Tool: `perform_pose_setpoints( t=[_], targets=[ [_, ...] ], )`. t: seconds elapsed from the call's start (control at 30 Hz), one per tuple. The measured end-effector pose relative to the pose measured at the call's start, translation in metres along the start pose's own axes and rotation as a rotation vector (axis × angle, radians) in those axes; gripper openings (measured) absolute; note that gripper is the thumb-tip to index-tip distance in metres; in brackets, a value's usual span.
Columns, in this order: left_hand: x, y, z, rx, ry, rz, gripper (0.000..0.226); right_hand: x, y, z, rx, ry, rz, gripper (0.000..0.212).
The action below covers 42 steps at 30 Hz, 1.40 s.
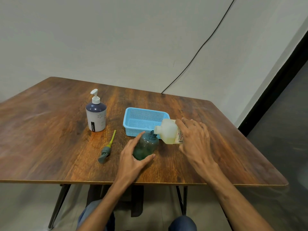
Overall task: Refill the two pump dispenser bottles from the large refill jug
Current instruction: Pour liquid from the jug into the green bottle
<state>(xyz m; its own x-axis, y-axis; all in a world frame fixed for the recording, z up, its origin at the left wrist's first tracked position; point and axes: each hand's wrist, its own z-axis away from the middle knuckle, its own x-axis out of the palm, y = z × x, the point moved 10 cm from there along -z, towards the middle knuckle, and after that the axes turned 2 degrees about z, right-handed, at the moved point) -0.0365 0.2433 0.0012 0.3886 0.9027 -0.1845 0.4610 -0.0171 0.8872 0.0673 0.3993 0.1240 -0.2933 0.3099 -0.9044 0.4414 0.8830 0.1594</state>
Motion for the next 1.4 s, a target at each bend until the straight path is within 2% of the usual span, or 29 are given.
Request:
perform_pose_setpoints(
  t=[1.4],
  targets=[
    [-0.0008,0.0024,-0.0012,0.016,0.005,0.007,0.084,-0.0024,-0.0008,-0.0022,0.0,0.018,0.006,0.08]
  ],
)
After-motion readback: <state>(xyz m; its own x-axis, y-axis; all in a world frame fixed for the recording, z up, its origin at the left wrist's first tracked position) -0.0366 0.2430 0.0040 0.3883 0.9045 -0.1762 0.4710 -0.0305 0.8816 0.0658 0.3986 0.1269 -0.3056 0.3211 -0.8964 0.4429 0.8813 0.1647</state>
